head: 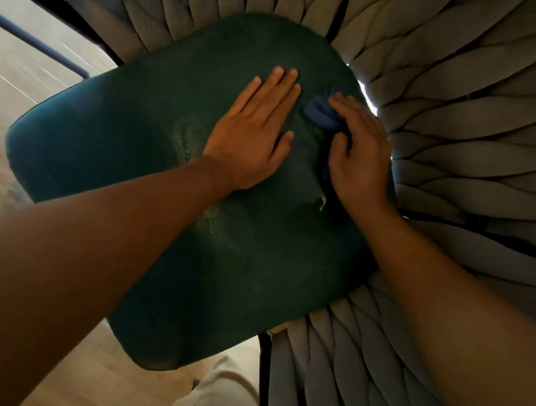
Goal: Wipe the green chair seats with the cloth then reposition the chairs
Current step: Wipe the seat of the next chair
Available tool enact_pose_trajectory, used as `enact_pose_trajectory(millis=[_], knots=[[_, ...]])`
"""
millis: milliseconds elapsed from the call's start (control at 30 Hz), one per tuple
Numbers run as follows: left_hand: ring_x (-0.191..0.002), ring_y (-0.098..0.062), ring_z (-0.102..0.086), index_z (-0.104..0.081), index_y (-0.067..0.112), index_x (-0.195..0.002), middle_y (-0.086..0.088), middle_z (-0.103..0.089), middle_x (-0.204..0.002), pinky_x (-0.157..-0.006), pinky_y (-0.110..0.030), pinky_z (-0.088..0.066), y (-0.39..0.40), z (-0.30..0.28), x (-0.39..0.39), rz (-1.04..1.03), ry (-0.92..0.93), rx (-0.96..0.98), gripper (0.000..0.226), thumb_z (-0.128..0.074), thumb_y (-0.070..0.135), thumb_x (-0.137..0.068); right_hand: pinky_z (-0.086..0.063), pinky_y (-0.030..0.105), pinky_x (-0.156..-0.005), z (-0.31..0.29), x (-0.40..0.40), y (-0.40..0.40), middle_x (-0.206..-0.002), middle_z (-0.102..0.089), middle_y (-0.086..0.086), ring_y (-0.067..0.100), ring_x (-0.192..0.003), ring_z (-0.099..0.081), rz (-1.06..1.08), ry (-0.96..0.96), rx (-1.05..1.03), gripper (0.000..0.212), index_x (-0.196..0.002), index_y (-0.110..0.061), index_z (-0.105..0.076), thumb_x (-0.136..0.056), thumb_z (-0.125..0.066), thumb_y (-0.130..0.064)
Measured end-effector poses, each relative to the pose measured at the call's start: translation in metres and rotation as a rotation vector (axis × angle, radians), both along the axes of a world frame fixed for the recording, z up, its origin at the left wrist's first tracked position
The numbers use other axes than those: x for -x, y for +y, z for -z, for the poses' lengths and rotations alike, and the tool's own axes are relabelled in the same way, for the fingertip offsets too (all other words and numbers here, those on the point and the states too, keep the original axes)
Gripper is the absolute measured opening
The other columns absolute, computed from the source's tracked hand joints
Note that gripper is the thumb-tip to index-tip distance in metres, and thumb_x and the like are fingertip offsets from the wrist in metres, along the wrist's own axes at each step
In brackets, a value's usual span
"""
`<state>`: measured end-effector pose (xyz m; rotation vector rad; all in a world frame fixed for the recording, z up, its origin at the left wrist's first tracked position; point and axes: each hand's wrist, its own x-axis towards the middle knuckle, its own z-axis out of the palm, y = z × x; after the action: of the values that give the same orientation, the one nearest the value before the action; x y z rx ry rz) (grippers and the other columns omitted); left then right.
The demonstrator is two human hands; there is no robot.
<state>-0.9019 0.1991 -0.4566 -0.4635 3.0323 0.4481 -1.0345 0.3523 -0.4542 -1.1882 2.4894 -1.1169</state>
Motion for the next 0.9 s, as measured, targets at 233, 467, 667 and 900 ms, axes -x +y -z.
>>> enact_pose_trajectory(millis=[233,467,667,900], knots=[[-0.157,-0.025,-0.009,-0.023,0.004,-0.16,-0.011,-0.015,-0.169,-0.128,-0.039,-0.003,-0.003,-0.003,-0.002,0.01,0.016,-0.078,0.062,-0.035,0.025,-0.103,-0.047,0.035,-0.107,-0.008,-0.034,0.033,-0.12,-0.072,0.011,0.022,-0.119,-0.063,-0.06,-0.156,0.013,0.045,-0.113,0.0,-0.074,-0.079,-0.05,0.017],[-0.157,-0.026,-0.01,-0.025,0.003,-0.159,-0.011,-0.019,-0.168,-0.128,-0.04,-0.005,0.006,-0.017,-0.016,-0.09,0.055,-0.178,0.06,-0.036,0.022,-0.103,-0.051,0.019,-0.095,-0.052,-0.038,0.051,-0.104,-0.074,-0.014,0.006,-0.102,-0.069,-0.167,-0.597,-0.272,0.044,-0.102,-0.018,-0.079,-0.085,-0.046,0.006],[-0.156,-0.026,-0.015,-0.031,0.002,-0.157,-0.011,-0.024,-0.167,-0.128,-0.04,-0.009,0.033,-0.027,-0.09,-0.459,0.1,-0.244,0.058,-0.041,0.023,-0.104,-0.055,0.022,-0.082,-0.084,-0.067,0.039,-0.1,-0.078,-0.003,0.012,-0.096,-0.072,-0.048,-1.361,-0.372,0.047,-0.103,-0.012,-0.075,-0.09,-0.035,0.01],[-0.156,-0.027,-0.015,-0.032,0.001,-0.156,-0.013,-0.026,-0.166,-0.128,-0.038,-0.006,0.078,-0.038,-0.175,-0.88,0.118,-0.207,0.056,-0.041,0.02,-0.104,-0.052,0.029,-0.083,-0.084,-0.127,-0.009,-0.126,-0.069,0.017,0.029,-0.105,-0.064,-0.11,-1.73,-0.455,0.043,-0.126,-0.011,-0.068,-0.088,-0.049,-0.008]])
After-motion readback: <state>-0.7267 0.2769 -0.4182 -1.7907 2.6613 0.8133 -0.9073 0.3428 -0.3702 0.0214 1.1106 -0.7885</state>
